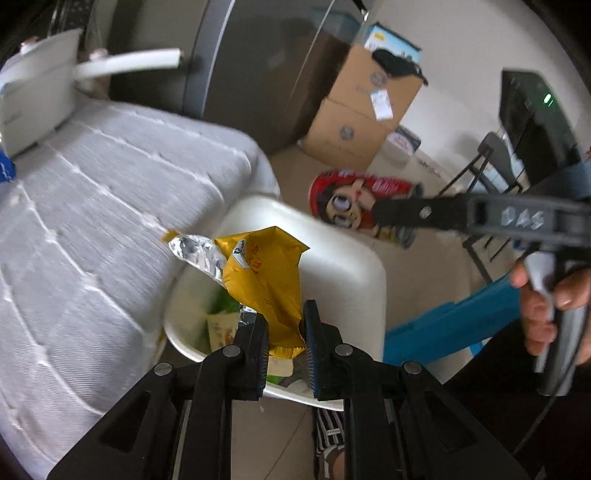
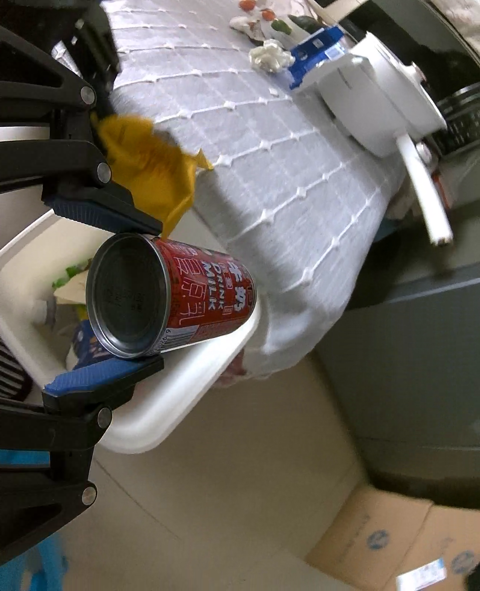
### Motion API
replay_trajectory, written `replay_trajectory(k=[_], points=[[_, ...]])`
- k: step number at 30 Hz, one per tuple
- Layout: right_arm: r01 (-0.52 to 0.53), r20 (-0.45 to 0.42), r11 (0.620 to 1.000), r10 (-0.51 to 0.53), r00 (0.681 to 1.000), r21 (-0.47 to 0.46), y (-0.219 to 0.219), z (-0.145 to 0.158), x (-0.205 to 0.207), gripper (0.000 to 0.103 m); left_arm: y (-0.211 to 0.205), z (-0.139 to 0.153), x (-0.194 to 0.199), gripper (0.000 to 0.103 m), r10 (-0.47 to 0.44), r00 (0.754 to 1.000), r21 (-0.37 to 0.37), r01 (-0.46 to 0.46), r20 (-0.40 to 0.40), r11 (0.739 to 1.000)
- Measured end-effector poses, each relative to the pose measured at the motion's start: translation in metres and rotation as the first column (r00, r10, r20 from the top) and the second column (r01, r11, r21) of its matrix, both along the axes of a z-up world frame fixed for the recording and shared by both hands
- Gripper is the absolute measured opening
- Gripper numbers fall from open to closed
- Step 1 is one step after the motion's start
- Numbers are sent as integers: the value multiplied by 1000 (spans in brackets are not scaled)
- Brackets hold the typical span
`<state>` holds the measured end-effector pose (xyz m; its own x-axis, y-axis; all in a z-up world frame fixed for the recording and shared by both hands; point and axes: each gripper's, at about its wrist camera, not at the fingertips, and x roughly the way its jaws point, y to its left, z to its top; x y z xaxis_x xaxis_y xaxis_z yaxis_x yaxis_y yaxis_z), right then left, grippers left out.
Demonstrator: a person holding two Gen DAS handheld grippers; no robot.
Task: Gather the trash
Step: 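Carry the yellow bag and red can over the white bin and release both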
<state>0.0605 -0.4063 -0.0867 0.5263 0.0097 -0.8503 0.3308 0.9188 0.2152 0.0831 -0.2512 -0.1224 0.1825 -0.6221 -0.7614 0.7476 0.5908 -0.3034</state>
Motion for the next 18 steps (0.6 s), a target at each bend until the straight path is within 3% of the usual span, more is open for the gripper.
replay_trajectory(k=[11, 12, 16, 18], points=[[31, -49, 999, -29, 998, 41, -17, -16, -4, 56, -22, -30, 8, 21, 22, 1000, 84, -21, -11, 996], [33, -53, 999, -31, 998, 43, -18, -18, -4, 56, -22, -30, 8, 27, 26, 1000, 83, -24, -15, 996], [31, -66, 999, -28, 997, 45, -18, -22, -4, 56, -14, -29, 11, 72, 67, 998, 109, -64, -21, 992], [29, -75, 999, -26, 997, 45, -18, -24, -3, 56, -6, -24, 12, 80, 90, 996, 118, -88, -11, 989]])
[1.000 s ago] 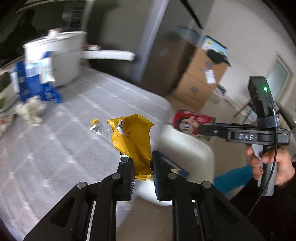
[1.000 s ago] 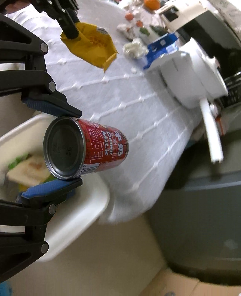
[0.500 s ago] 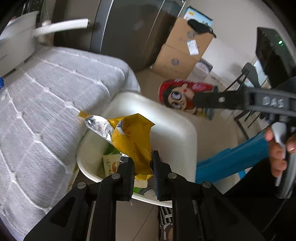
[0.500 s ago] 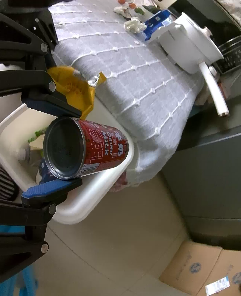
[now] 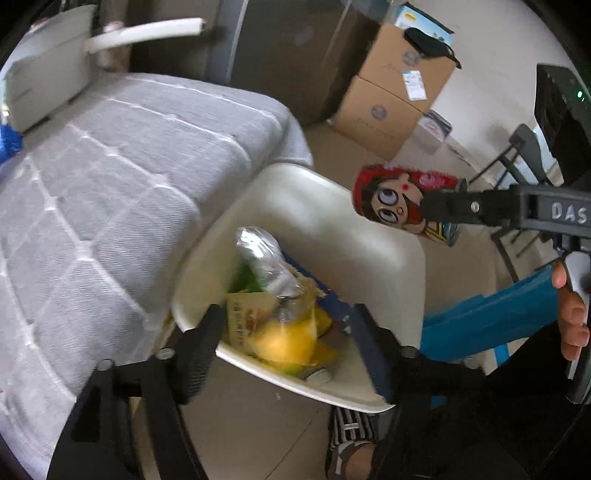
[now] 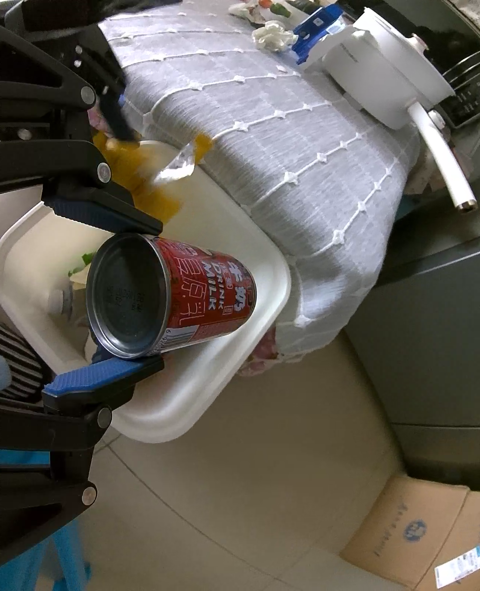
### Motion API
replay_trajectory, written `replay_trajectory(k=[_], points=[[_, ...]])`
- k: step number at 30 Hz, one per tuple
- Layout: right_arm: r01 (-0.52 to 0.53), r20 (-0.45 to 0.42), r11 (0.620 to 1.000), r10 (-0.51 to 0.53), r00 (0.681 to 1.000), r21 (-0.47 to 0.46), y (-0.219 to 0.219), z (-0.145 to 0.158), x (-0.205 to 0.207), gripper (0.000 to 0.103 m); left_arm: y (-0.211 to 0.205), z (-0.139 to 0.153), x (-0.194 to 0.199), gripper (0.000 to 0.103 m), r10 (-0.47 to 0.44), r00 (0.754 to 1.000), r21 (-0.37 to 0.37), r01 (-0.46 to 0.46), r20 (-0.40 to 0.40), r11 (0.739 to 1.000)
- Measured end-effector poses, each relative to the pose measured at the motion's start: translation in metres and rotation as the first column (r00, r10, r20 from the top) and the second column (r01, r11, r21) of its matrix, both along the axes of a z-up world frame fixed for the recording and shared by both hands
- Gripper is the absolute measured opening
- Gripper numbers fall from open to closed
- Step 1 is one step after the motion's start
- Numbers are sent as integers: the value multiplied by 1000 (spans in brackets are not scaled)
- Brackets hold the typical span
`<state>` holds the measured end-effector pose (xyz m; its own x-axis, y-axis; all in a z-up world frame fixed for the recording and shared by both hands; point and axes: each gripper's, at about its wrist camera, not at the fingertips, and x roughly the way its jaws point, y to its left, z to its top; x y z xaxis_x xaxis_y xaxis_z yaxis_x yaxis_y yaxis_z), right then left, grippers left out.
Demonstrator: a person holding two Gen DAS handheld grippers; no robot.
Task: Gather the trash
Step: 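Carry the yellow bag and red can over the white bin and release both, then return to the table and grasp the white-and-red wrapper with the left tool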
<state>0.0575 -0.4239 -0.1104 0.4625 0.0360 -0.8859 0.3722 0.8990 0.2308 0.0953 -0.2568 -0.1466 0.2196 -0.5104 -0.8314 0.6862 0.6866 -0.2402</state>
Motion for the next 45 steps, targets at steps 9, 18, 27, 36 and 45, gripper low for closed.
replay_trajectory(k=[9, 18, 27, 36, 45], points=[[-30, -57, 1000, 29, 998, -5, 9, -12, 13, 56, 48, 18, 5, 102, 78, 993, 73, -84, 83, 994], [-85, -166, 996, 86, 982, 14, 26, -40, 37, 56, 96, 31, 2, 103, 178, 971, 107, -196, 160, 975], [-102, -200, 994, 106, 974, 32, 37, -50, 47, 59, 119, 38, 4, 103, 222, 962, 77, -236, 160, 969], [-97, -122, 995, 98, 988, 11, 41, -30, 46, 80, 130, 42, 18, 103, 261, 954, 54, -271, 145, 961], [-153, 41, 980, 159, 986, -131, 72, 18, 49, 85, 179, 61, 51, 103, 359, 915, 58, -374, 185, 925]])
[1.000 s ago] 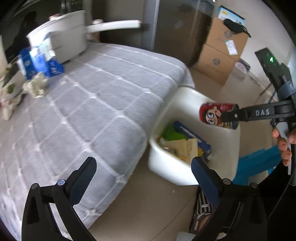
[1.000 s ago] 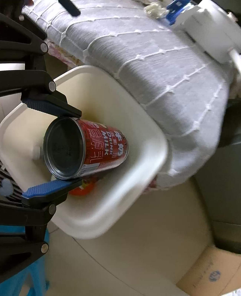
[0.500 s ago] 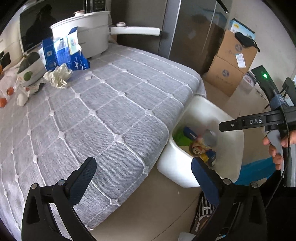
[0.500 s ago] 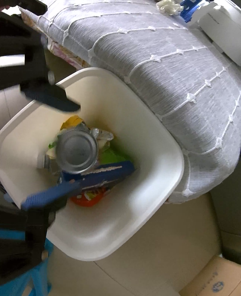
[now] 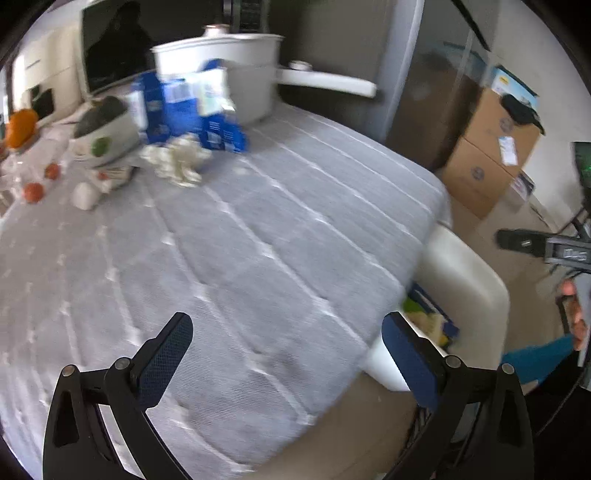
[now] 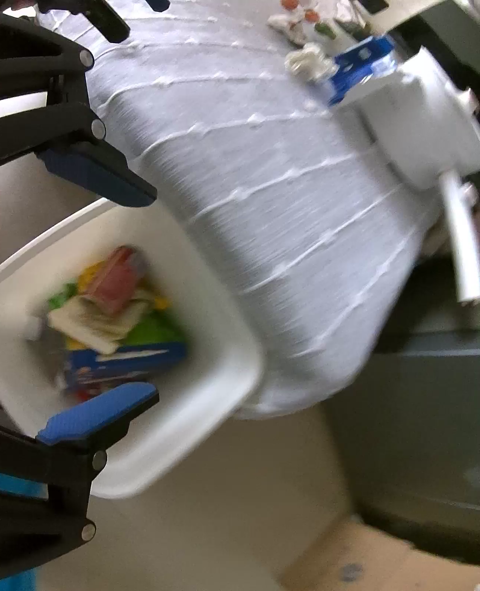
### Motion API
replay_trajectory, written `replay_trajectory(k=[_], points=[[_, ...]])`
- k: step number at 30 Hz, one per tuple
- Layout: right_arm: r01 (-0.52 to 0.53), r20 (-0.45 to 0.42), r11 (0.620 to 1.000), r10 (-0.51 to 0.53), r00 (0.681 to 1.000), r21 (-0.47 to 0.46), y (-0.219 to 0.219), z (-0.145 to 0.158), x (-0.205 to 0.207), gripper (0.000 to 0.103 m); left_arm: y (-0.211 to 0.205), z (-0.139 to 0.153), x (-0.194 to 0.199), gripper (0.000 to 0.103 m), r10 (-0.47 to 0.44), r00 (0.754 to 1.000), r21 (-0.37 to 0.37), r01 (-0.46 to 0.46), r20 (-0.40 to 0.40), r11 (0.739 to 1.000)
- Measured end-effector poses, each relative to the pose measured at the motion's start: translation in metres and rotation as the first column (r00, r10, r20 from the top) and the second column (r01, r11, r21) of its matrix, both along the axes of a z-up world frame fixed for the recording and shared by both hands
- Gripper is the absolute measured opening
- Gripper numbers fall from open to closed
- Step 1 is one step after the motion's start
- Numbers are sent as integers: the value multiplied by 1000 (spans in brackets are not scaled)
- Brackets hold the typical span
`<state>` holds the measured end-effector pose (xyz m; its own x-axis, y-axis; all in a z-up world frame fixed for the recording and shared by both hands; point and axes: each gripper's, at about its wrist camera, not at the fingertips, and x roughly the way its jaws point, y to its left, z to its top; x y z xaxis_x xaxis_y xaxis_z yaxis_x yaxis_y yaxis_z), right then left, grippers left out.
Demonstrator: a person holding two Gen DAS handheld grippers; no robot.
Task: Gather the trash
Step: 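Return to the table and grasp the white-and-red wrapper with the left tool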
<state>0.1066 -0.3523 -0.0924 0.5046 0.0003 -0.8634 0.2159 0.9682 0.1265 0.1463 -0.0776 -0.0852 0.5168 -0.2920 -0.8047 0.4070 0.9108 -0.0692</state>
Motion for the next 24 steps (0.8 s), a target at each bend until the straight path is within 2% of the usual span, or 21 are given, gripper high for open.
replay_trajectory(k=[7, 10, 18, 20, 24], points=[[-55, 176, 998, 58, 983, -22, 43, 52, 35, 96, 59, 11, 45, 103, 129, 992, 8, -129, 9, 992], [-92, 203, 996, 93, 975, -16, 67, 59, 59, 97, 86, 12, 70, 103, 195, 981, -7, -195, 5, 981], [-160, 233, 987, 159, 959, -15, 117, 43, 114, 97, 134, 12, 134, 102, 309, 950, -49, -307, 37, 950], [-180, 221, 984, 179, 959, -19, 126, 37, 126, 97, 142, 11, 150, 98, 310, 950, -68, -307, 37, 949], [-205, 229, 979, 203, 952, -14, 142, 28, 146, 97, 151, 9, 186, 83, 289, 956, -110, -284, 43, 953]])
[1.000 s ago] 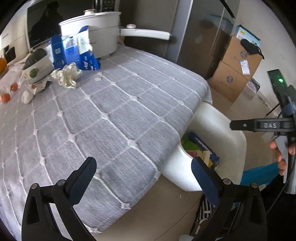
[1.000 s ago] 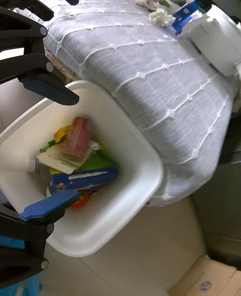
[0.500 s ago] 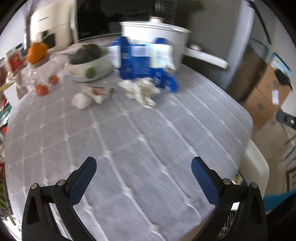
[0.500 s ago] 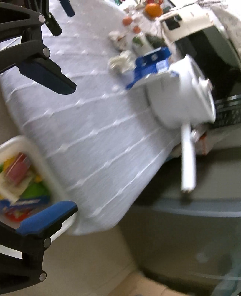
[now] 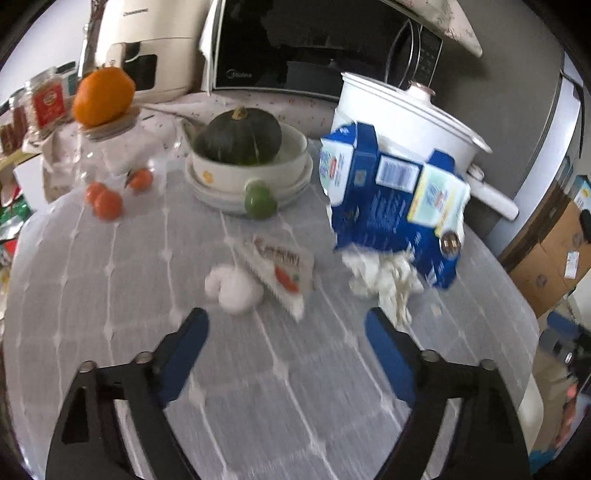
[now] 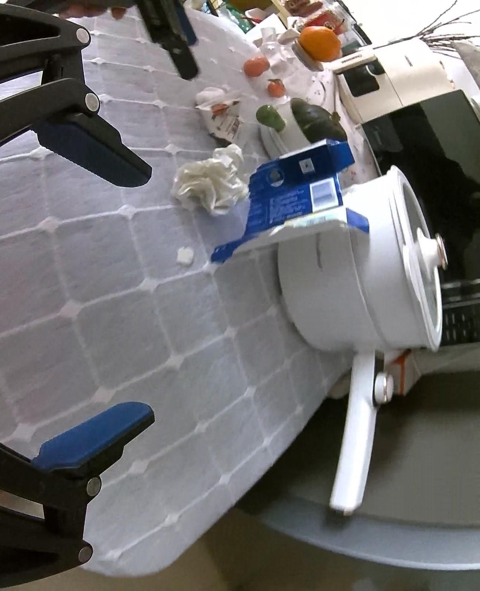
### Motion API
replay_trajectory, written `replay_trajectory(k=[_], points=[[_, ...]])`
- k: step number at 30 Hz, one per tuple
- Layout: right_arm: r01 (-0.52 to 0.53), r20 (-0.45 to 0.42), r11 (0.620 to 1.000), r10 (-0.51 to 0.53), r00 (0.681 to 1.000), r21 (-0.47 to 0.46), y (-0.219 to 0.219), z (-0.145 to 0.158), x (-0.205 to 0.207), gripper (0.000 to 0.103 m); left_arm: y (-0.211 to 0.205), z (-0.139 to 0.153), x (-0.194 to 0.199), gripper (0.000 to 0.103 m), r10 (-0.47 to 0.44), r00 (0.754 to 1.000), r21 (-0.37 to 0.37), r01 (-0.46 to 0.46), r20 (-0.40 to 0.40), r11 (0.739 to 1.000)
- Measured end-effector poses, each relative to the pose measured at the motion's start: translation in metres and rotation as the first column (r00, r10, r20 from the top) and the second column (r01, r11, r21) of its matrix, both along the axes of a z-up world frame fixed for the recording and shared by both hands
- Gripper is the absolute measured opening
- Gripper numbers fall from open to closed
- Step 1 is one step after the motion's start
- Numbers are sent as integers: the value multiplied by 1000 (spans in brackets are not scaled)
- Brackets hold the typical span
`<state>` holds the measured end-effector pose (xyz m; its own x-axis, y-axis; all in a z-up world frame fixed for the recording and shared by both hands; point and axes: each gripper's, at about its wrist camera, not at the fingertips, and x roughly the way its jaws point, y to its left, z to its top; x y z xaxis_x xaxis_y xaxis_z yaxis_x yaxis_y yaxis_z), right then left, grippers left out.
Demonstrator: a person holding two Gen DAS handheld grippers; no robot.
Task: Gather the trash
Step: 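Return to the table and grasp the white-and-red wrapper with the left tool, then lift the wrapper with the left tool while the right tool grasps the crumpled white tissue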
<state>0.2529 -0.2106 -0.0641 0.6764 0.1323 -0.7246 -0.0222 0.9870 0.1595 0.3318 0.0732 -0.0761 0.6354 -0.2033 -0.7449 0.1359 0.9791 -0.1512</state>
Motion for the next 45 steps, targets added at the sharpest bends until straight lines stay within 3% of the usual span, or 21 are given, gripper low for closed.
replay_trajectory(k=[5, 8, 12, 15, 16, 28, 32, 39, 42, 43, 45], points=[[-23, -12, 1000, 23, 1000, 12, 19, -12, 22, 97, 4, -8, 38, 69, -9, 1000, -30, 8, -22, 1000], [-36, -15, 999, 36, 999, 17, 29, -21, 34, 97, 6, -20, 58, 52, -10, 998, -37, 7, -68, 999], [-58, -11, 998, 58, 998, 8, 40, -29, 45, 97, 9, -27, 70, 16, -6, 997, -57, 1, -83, 998], [-81, -2, 997, 81, 997, 5, 48, -33, 52, 97, 10, -26, 68, 10, -18, 997, -85, 12, -77, 996], [-90, 3, 996, 90, 996, 3, 51, -34, 55, 97, 10, -25, 66, 0, -24, 997, -87, 18, -71, 996], [-194, -1, 981, 194, 981, 21, 93, -59, 87, 97, 28, 18, -7, 0, -32, 994, -182, 50, 102, 982], [-195, -8, 980, 195, 981, 33, 104, -63, 100, 97, 38, 19, -33, 0, -17, 993, -221, 43, 115, 974], [-180, -14, 984, 180, 983, 9, 117, -72, 124, 96, 40, 5, -68, 0, -21, 994, -188, 41, 107, 981], [-191, -15, 982, 191, 981, 0, 120, -76, 131, 75, 41, -1, -76, 0, -18, 996, -202, 36, 88, 979], [-207, -21, 978, 207, 978, -5, 120, -77, 132, 60, 41, -2, -80, 0, -16, 996, -207, 33, 82, 978], [-233, -21, 972, 232, 972, -19, 120, -76, 129, 52, 40, -4, -86, 0, -15, 997, -210, 30, 74, 977]])
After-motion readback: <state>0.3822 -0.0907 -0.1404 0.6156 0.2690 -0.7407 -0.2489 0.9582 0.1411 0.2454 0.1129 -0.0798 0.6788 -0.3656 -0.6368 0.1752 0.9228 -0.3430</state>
